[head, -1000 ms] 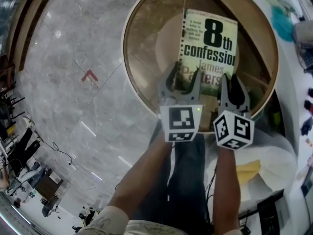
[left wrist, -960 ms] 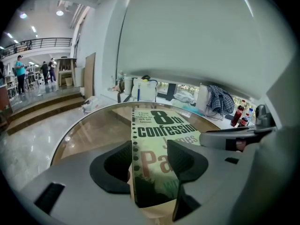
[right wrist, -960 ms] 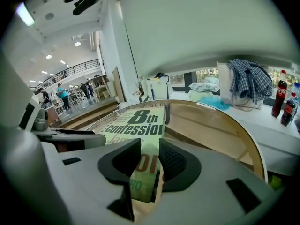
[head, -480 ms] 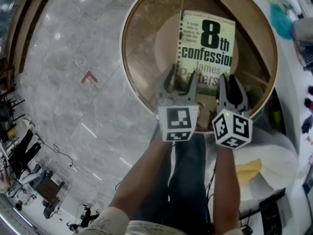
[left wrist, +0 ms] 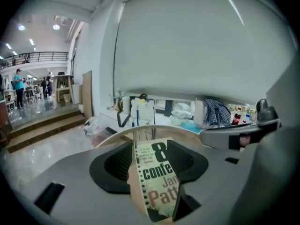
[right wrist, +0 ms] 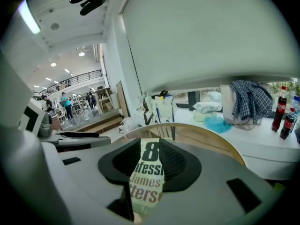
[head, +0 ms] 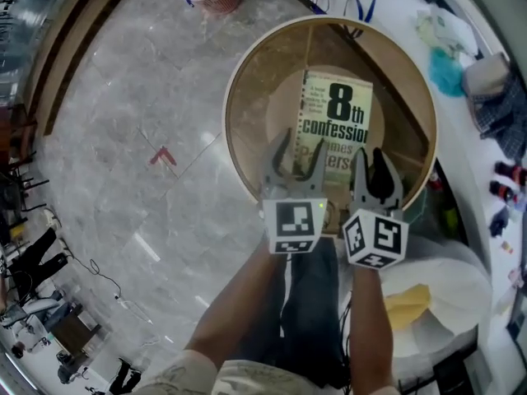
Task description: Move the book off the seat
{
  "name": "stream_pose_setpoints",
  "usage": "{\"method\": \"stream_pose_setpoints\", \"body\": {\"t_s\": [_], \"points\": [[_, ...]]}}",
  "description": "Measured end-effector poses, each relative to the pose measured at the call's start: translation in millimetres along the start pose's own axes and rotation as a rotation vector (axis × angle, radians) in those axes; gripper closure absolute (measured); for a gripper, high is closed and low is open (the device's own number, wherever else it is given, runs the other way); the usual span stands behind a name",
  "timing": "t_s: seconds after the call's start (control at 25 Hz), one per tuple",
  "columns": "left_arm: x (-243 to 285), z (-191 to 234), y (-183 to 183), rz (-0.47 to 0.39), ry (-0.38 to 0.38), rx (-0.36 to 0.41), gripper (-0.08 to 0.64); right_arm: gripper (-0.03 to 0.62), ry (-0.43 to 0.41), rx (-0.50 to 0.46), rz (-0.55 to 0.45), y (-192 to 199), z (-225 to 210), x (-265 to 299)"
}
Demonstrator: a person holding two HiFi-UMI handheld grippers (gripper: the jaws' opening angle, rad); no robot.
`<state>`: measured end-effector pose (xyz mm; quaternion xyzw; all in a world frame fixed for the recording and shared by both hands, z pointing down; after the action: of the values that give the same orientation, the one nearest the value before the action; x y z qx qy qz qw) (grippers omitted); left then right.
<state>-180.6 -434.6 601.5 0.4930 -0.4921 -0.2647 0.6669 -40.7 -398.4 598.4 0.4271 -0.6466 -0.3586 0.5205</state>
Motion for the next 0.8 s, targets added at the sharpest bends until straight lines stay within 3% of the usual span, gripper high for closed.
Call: {"method": "stream_pose_setpoints", "body": {"t_s": [0.28,0.32,0.52,0.64,0.8], "points": [[-23.7,11.0,-113.1,-0.140,-0.026,0.046,0.322,0.472,-0.045,-0.072,-0.155,-110.9,23.5,-15.6],[-28.7,12.2,-130.4,-0.165,-0.027,0.051,0.324,0.497,-0.049,-0.086,-0.183,-128.6,26.8,-18.0],[-61.3,18.8,-215.8,-0.315,-0.052,0.062,0.346,0.499,-0.091,-0.147,-0.308,-212.7,49.2,-35.9],[-81.3,17.7,-258.3,-0.353,-0.054,0.080,0.357,0.500,-0.107,-0.165,-0.348,-251.4,61.4,-52.8],[-103.7,13.3,-298.1,-0.364,-0.056,0.116,0.399,0.558,-0.130,-0.198,-0.404,-294.2,78.6,-77.6]]}}
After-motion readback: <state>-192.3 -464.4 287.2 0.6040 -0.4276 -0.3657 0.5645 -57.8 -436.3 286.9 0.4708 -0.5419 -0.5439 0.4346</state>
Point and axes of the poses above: the fingertips, and each gripper's own axes: x forward along the fingers, z to its left, y out of its underside, the point moved 4 cm from there along -x, backward along the fingers, and after that the axes turned 9 degrees about -z, right-handed, at the moved point
